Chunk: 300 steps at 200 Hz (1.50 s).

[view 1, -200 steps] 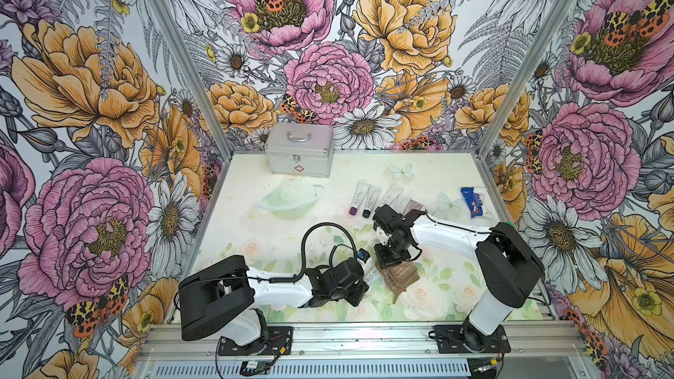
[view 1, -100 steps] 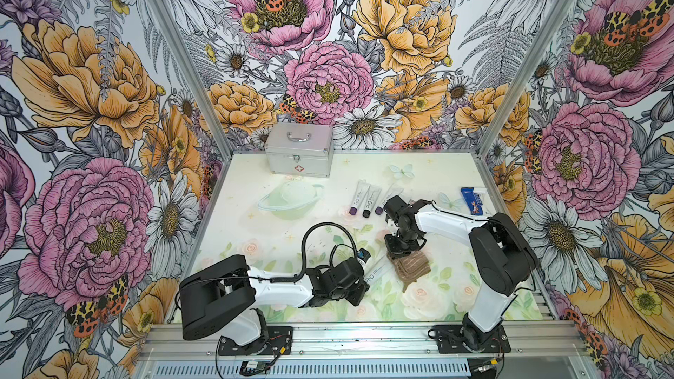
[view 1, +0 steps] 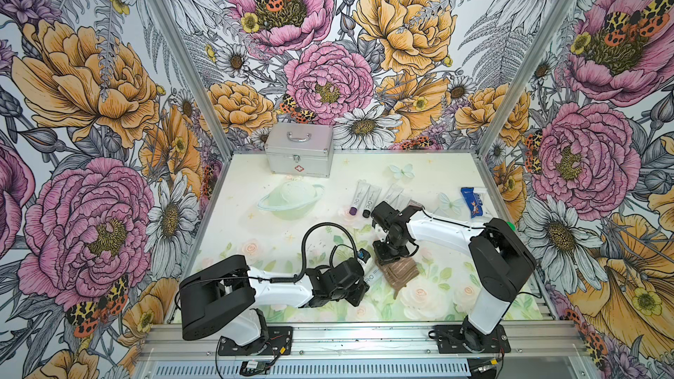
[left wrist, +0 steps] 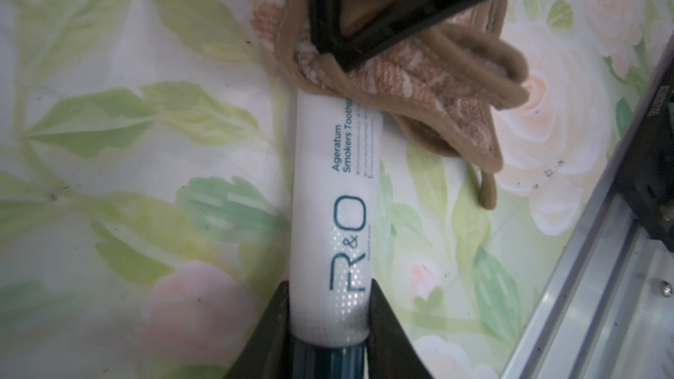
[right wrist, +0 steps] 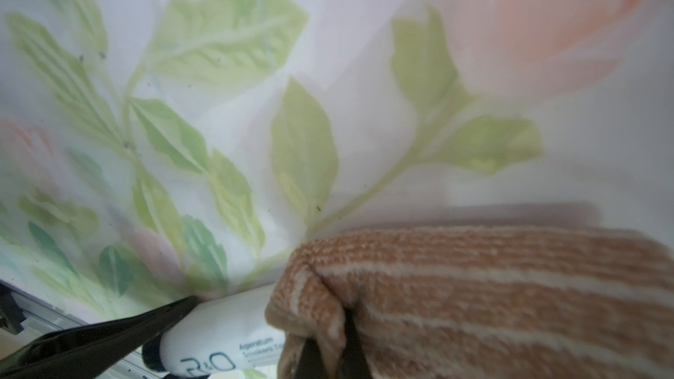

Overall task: Wipe the surface of the toothpaste tube
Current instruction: Wipe the dirt from the toothpaste tube.

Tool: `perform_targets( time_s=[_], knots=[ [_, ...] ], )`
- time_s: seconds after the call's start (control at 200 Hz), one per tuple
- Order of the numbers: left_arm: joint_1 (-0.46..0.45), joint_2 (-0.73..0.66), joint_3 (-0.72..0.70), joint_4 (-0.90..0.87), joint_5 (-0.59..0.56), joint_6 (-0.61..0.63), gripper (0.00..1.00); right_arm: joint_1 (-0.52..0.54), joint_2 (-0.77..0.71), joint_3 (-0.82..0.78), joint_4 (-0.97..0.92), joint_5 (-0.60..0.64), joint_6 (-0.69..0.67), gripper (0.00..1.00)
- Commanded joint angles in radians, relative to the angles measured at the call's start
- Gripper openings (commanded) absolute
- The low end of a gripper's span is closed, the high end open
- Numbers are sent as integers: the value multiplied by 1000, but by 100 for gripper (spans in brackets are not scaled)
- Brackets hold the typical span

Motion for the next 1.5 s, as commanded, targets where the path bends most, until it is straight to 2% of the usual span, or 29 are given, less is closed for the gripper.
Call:
perform_targets(
  time_s=[0.0,0.335,0.5,0.625,0.916,1.056,1.206,1.366,1.496],
  knots=[
    [-5,27,-9,-46,-22,-1,28,15,12,-46,16,-56,20,0],
    [-12,-11,-27,-53,-40,-11,28,-130,87,-30,-50,177,-71,0],
    [-14,6,-19,-54,-40,-9,28,-149,118,-6,-51,200,-80,0],
    [-16,7,-18,-55,-43,-10,27,-123,97,-4,-48,151,-67,0],
    [-17,18,-9,-55,-43,-4,27,20,15,-34,16,-69,28,0],
    [-17,17,-7,-57,-48,-4,27,43,11,-71,32,-74,40,0],
    [-18,13,-5,-64,-49,-2,28,-15,31,-114,21,14,2,0],
    [-17,5,-12,-67,-54,-7,27,-94,71,-107,-37,178,-59,0],
    [-17,-2,-16,-69,-60,-11,28,-136,73,-95,-50,233,-73,0]
  ],
)
